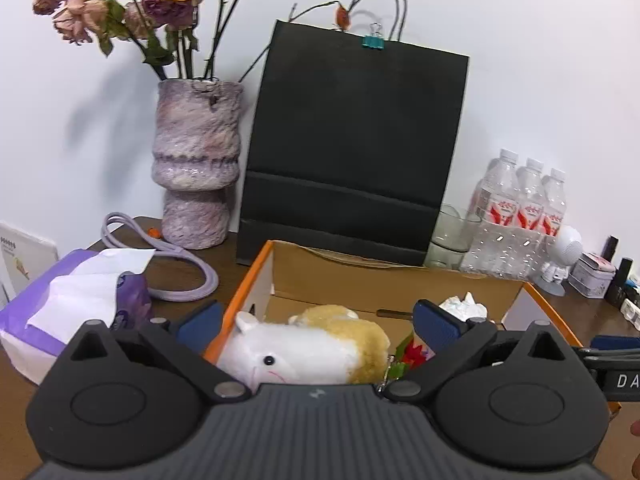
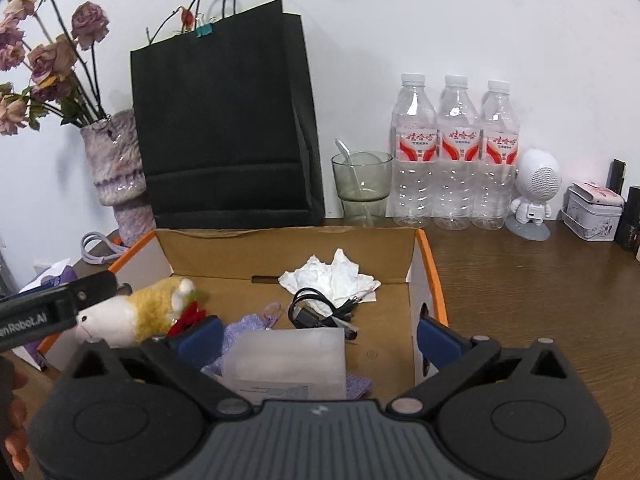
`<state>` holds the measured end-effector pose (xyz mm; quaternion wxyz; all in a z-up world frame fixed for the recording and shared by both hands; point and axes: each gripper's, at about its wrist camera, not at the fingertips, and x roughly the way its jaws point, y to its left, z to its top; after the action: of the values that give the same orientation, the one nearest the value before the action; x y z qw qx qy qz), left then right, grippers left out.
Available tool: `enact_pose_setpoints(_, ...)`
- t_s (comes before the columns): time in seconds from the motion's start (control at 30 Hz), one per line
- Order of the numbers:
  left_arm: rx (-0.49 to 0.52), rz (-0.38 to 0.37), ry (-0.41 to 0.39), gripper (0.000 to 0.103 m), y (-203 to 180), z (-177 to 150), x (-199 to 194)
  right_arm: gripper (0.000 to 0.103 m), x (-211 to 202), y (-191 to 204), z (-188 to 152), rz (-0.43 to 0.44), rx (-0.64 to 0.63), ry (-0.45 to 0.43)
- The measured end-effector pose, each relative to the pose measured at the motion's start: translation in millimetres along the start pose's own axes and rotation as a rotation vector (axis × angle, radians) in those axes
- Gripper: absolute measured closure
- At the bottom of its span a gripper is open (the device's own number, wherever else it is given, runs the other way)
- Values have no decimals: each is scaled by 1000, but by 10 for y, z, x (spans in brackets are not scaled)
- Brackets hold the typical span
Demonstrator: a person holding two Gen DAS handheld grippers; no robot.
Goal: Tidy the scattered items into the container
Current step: 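Carry the soap bar and wrapper into the box and open both tools, then withdraw both tools from the box toward the green tissue pack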
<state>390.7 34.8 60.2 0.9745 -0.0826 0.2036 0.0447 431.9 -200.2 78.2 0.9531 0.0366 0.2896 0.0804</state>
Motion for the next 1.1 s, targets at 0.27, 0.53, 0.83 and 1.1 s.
enact_pose_setpoints(0.27, -7, 9, 16, 0, 9, -4, 15, 0, 28, -6, 4, 1, 7, 17)
enact_pose_setpoints(0.53, 4, -18, -14, 0, -38, 22, -147, 0, -52, 47, 8, 1, -2, 9)
enact_pose_setpoints(0.83, 36, -82, -67, 0, -40, -66, -559, 0, -317, 97, -124, -14, -8, -32)
enact_pose_setpoints(1.1, 81, -91, -52, 0, 119, -302, -934, 0, -726, 33, -431, -30, -23, -61)
